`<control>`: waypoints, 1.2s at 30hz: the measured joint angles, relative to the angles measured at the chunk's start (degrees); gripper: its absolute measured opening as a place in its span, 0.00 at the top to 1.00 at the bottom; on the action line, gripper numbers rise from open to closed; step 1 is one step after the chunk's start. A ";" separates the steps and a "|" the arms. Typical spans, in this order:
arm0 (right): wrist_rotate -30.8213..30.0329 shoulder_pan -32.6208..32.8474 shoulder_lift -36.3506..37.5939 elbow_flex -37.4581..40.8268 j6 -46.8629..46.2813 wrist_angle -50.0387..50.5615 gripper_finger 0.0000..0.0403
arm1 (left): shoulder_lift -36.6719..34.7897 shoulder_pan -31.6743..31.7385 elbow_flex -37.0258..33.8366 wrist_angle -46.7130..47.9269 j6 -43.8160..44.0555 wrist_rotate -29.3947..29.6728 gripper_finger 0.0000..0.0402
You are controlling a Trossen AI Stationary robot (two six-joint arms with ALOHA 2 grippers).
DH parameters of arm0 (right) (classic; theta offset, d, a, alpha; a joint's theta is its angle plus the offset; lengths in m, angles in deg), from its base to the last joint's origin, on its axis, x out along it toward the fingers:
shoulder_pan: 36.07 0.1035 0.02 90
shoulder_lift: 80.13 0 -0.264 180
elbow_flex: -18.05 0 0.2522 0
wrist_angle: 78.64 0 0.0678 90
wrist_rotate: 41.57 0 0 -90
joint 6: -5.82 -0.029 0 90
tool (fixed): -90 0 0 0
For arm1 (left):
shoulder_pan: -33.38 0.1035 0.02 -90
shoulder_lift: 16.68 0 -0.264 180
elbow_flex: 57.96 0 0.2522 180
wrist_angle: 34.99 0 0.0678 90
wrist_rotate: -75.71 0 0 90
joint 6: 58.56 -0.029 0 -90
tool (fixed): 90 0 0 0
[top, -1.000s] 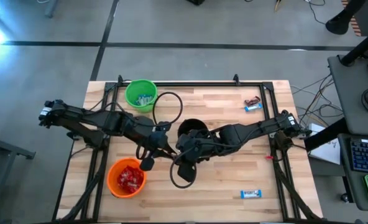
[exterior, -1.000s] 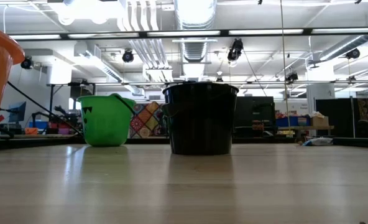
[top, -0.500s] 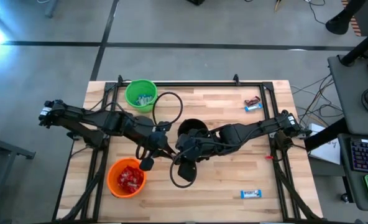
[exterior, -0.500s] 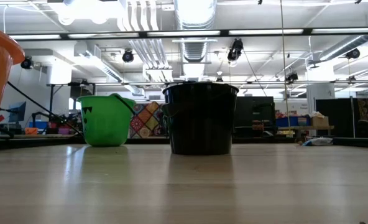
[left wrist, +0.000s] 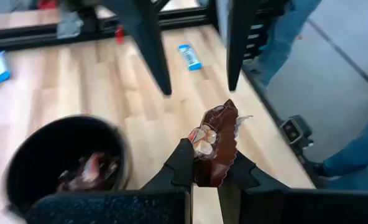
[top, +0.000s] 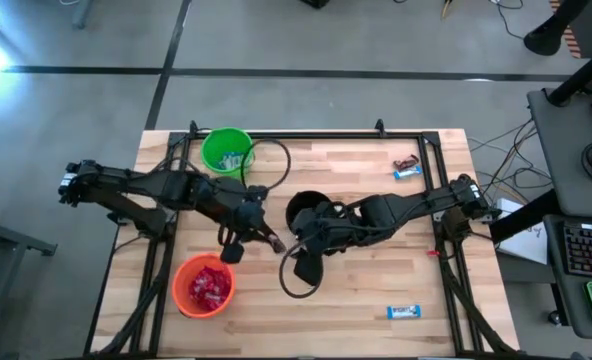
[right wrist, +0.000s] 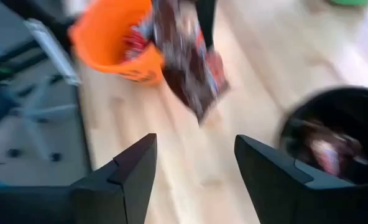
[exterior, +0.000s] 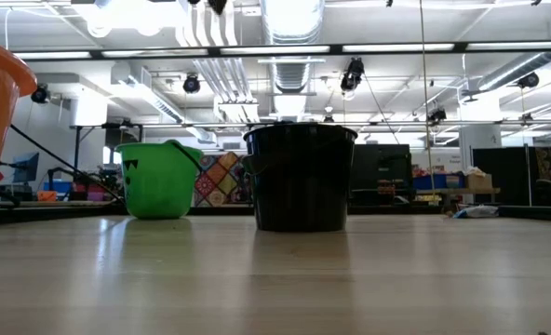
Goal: Sort candy
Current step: Put the bottom brown chocolate into the black bucket
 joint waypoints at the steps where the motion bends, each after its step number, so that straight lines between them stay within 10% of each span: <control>1: -1.08 0.00 0.03 0.00 -0.62 1.59 0.47 | -0.21 0.87 0.00 0.60 -0.11 -0.02 0.98; 19: -4.03 0.13 0.16 0.02 -7.85 13.79 0.46 | 3.65 24.10 -0.02 0.78 -6.88 -18.36 0.98; 36: -7.61 0.42 0.53 0.02 -13.49 15.99 0.46 | 15.27 26.49 0.00 -8.52 -7.96 -25.88 0.91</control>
